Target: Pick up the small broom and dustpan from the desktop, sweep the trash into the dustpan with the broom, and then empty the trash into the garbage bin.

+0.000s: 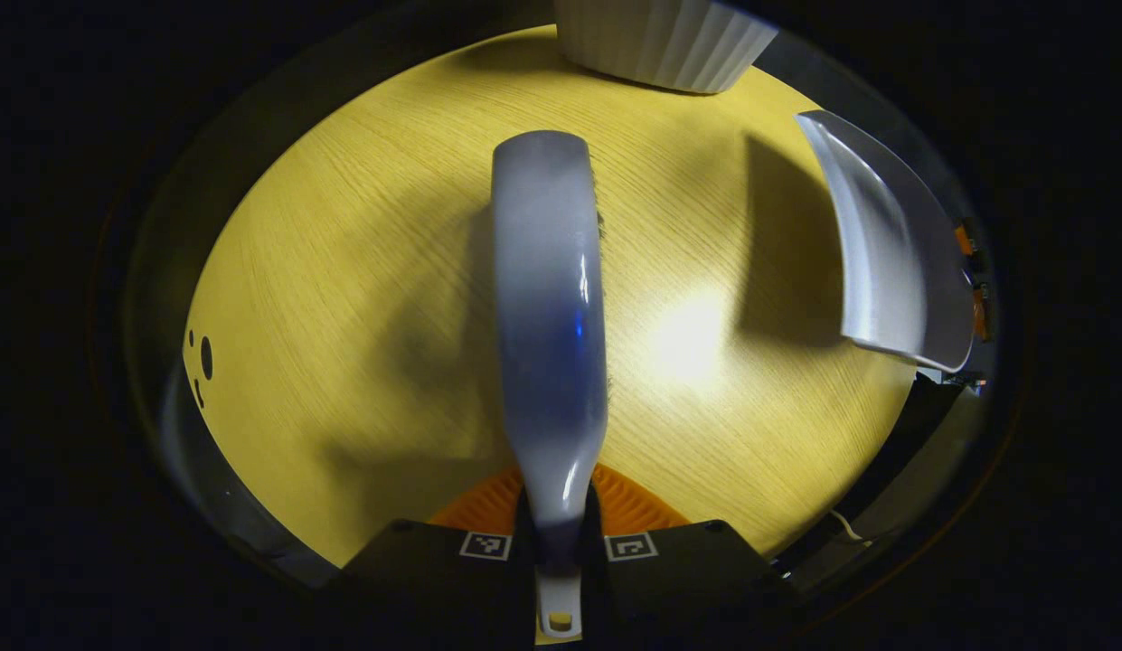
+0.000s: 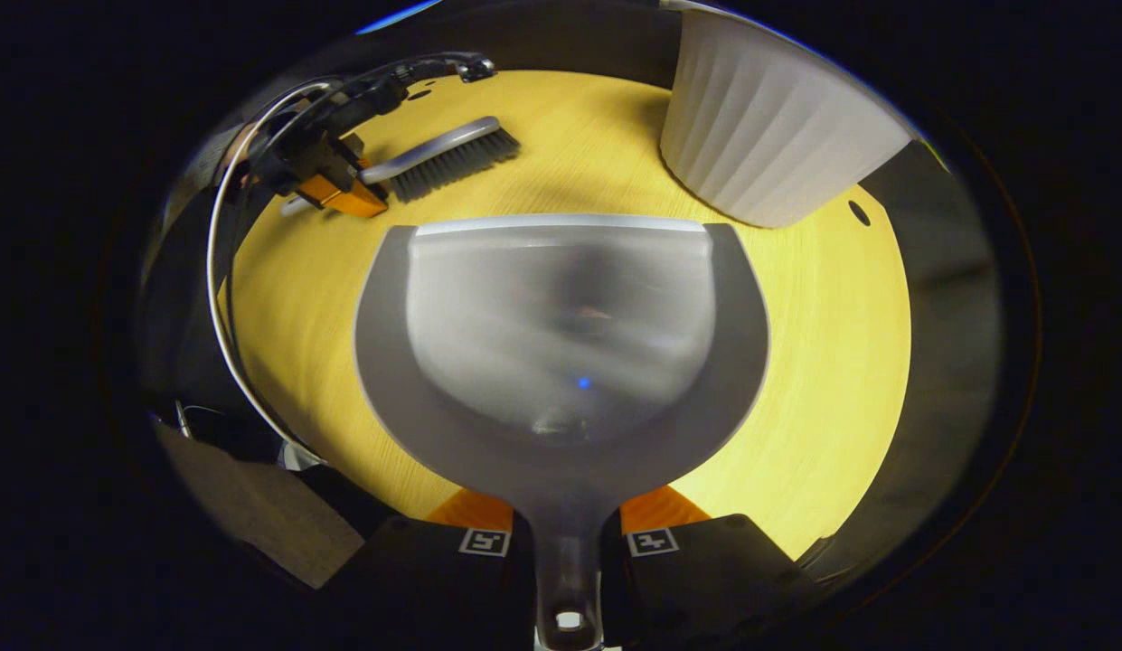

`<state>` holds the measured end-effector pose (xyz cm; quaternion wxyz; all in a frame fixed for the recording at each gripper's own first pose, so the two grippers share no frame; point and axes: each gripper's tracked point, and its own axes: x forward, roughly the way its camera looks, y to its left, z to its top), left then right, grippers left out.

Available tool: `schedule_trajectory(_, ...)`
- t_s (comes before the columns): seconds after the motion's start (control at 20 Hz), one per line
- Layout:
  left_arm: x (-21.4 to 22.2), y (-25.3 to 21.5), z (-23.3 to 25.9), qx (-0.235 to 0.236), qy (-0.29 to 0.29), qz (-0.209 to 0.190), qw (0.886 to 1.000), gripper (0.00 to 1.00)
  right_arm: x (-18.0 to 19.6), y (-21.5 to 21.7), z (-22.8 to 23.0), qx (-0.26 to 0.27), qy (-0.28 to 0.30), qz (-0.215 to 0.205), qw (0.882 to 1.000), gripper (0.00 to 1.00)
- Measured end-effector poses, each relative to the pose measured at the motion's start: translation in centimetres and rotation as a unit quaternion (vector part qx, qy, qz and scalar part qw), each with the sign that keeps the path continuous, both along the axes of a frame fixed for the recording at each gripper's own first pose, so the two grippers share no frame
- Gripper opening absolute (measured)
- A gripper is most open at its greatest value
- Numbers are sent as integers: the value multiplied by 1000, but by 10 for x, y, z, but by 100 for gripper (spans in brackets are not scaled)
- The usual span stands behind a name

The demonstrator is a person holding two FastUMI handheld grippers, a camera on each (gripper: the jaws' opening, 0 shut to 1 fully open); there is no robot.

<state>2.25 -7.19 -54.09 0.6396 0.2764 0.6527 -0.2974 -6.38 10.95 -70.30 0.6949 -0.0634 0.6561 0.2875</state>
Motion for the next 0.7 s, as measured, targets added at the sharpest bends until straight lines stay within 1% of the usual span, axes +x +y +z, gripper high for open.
schedule_trajectory(0.15, 1, 0, 0, 3, -2, 2, 1000, 24, -1, 6, -12, -2, 17, -12, 1000, 33)
schedule_trajectory(0.3, 0, 1, 1, 9, -2, 3, 1000, 25, 0, 4, -20, -20, 11, 3, 1000, 34)
schedule_trajectory(0.4, 0, 1, 1, 15, 0, 0, 1000, 26, -1, 6, -23, -21, 8, 5, 1000, 35)
schedule_trajectory(0.45, 0, 2, 1, 19, 2, -1, 1000, 27, 0, 6, -24, -19, 9, 4, 1000, 41)
schedule_trajectory(0.5, -1, 2, 2, 22, 4, -1, 1000, 28, 0, 7, -25, -17, 9, 3, 1000, 36)
schedule_trajectory(0.55, -1, 1, 4, 25, 5, -2, 1000, 24, 2, 9, -24, -13, 6, 2, 1000, 36)
schedule_trajectory(0.6, 1, 4, 6, 28, 3, -5, 1000, 29, 2, 9, -22, -10, 8, 0, 1000, 36)
schedule_trajectory(0.7, -1, 10, 7, 39, 3, -9, 999, 32, 2, 8, -17, 1, 11, -3, 1000, 37)
